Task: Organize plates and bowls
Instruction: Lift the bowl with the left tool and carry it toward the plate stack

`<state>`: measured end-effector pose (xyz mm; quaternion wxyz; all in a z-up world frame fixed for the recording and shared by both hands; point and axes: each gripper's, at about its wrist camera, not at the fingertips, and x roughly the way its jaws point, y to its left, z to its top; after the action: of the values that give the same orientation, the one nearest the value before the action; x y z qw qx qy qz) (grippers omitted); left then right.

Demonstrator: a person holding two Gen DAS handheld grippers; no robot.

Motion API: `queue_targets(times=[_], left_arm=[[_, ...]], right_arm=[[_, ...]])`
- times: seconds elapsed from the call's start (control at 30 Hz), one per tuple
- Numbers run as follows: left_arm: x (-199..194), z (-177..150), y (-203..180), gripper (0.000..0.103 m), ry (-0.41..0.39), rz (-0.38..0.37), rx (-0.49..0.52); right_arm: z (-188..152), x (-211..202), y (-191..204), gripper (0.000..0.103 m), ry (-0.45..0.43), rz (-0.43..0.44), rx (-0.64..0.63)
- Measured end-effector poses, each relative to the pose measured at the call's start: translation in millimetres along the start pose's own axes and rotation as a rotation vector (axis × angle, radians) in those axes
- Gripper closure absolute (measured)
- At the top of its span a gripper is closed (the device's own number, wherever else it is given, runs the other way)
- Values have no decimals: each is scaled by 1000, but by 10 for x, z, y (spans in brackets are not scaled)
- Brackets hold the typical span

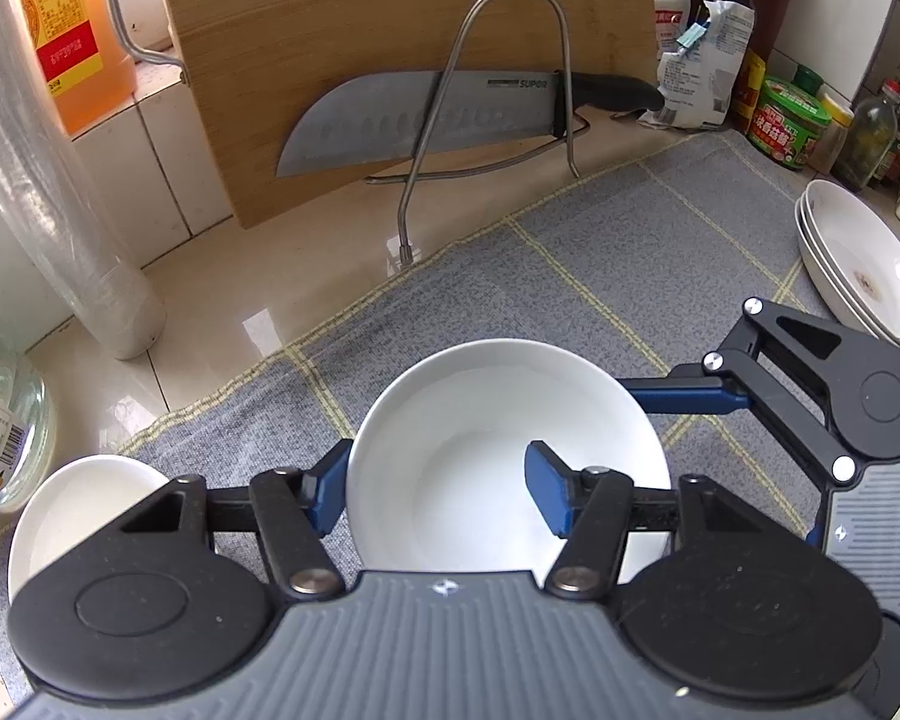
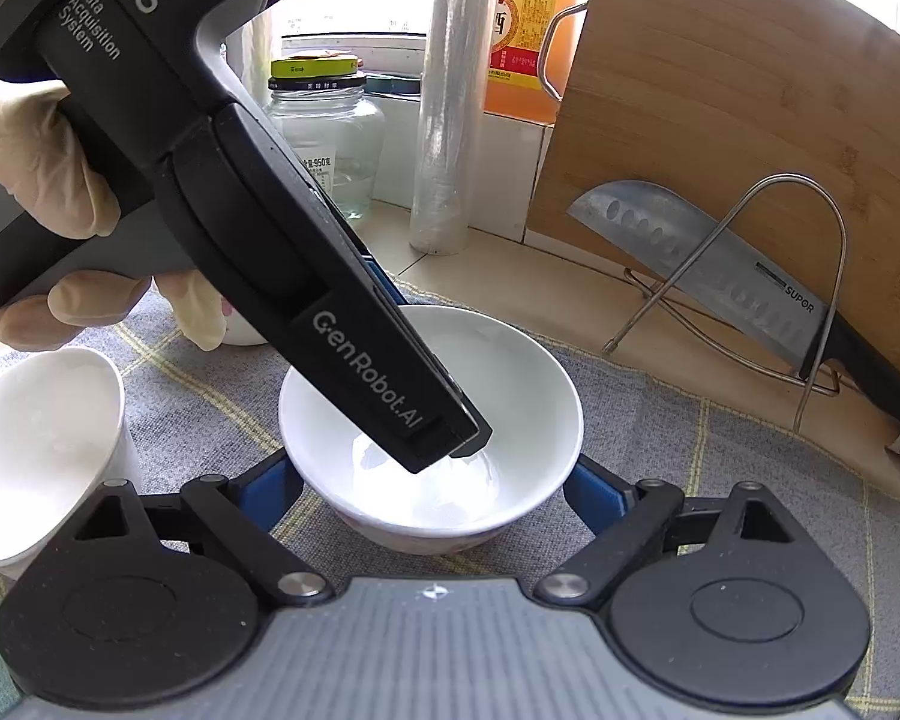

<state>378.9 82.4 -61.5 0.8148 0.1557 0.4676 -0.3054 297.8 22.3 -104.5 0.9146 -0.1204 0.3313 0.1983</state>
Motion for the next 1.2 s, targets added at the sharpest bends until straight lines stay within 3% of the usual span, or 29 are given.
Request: queue_targets(times=[0.67,1.2], left_arm=[[-117,-24,-96,44,-20,-18,19],[-283,9,-694,45,-55,-95,114]], right_arm=[[7,-133,18,8,17,-11,2],[-235,-711,-82,8,21,-82,60]])
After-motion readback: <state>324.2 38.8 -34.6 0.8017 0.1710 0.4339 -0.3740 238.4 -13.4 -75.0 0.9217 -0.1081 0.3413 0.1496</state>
